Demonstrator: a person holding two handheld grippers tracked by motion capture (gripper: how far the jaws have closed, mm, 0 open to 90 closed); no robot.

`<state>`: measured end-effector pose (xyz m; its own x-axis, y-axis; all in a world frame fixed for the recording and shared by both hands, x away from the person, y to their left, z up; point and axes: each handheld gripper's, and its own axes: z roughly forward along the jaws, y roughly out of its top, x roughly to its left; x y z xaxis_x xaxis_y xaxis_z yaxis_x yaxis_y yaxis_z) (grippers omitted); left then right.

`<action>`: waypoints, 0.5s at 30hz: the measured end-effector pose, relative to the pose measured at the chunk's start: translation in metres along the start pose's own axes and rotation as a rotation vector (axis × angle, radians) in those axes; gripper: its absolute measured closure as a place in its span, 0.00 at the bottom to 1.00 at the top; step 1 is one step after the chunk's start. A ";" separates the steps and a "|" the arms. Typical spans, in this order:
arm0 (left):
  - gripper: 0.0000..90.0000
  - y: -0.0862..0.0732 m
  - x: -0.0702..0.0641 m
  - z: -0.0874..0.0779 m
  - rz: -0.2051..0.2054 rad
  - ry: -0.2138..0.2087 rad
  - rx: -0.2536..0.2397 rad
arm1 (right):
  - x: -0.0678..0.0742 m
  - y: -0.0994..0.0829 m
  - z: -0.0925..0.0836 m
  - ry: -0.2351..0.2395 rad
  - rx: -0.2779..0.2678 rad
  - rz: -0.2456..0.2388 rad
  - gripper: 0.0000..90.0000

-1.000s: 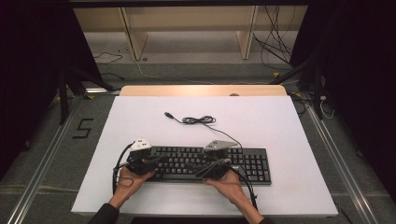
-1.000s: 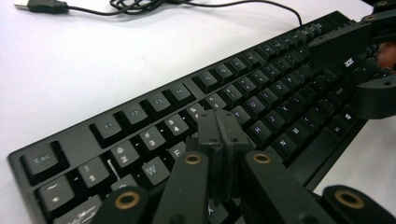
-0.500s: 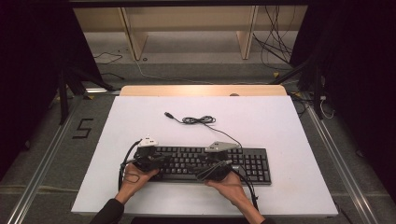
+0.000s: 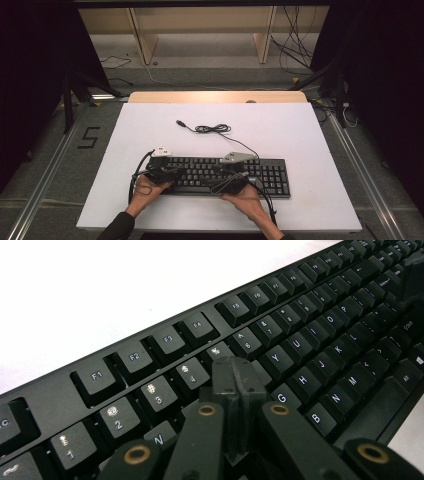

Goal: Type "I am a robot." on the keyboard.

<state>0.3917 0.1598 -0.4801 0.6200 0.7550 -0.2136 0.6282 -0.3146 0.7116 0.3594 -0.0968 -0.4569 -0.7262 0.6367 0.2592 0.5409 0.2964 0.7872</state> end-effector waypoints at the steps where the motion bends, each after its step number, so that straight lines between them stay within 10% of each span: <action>1: 0.99 0.000 0.000 0.000 -0.004 0.001 -0.002 | 0.000 0.000 0.000 0.000 0.001 0.000 0.42; 15: 0.87 0.000 0.000 -0.011 -0.028 -0.017 -0.050 | -0.001 0.000 0.001 -0.006 0.000 -0.001 0.42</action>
<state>0.3862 0.1662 -0.4729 0.6106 0.7532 -0.2447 0.6213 -0.2639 0.7378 0.3608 -0.0973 -0.4574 -0.7245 0.6403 0.2552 0.5399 0.2970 0.7876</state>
